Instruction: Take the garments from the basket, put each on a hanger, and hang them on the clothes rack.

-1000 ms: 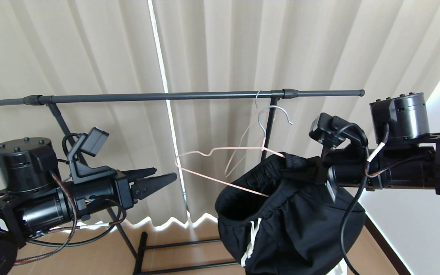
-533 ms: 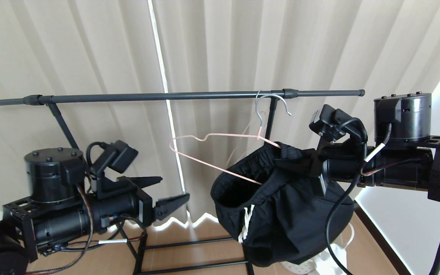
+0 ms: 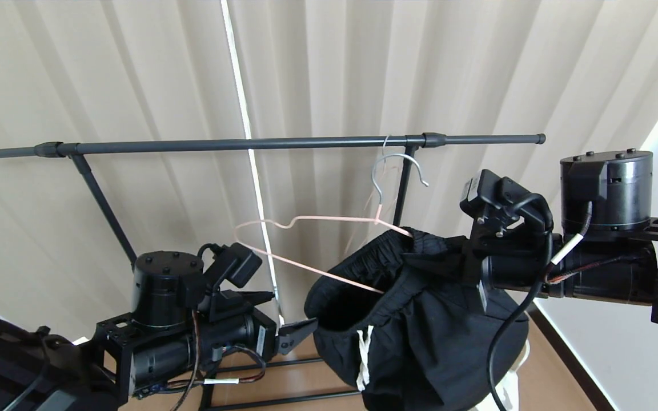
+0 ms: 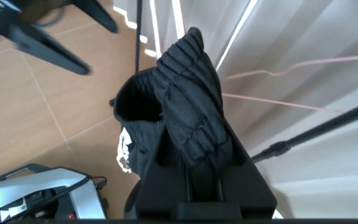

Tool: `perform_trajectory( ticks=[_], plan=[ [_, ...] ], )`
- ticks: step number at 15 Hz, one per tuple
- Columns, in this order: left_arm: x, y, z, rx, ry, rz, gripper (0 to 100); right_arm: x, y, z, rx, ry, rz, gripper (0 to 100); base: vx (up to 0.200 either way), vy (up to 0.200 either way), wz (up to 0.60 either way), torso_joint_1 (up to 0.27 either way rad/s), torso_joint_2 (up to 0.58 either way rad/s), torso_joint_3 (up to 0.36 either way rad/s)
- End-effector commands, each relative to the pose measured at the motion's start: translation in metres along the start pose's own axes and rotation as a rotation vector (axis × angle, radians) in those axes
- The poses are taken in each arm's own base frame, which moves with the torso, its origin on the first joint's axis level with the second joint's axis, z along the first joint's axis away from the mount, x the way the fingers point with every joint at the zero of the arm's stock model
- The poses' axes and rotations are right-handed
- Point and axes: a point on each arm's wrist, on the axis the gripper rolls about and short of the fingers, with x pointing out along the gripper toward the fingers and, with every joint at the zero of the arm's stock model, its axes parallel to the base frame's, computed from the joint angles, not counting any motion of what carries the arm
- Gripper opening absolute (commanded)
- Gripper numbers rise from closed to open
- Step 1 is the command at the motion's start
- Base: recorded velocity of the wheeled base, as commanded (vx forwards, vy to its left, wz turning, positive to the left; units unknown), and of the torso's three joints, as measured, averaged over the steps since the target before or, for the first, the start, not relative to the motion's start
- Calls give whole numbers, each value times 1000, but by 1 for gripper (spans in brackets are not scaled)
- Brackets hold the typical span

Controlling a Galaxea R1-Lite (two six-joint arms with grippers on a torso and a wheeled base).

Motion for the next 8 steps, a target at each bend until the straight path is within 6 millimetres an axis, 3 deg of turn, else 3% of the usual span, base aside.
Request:
perform_trajectory(
  ticks=[1, 8],
  plan=[
    [21, 3, -18, -20, 43, 25, 100, -2, 8, 2, -10, -7, 22, 0, 0, 0, 0, 0, 0, 0],
    [32, 6, -27, -16, 36, 60, 100, -5, 20, 6, -27, -22, 51, 0, 0, 0, 0, 0, 0, 0]
  ],
)
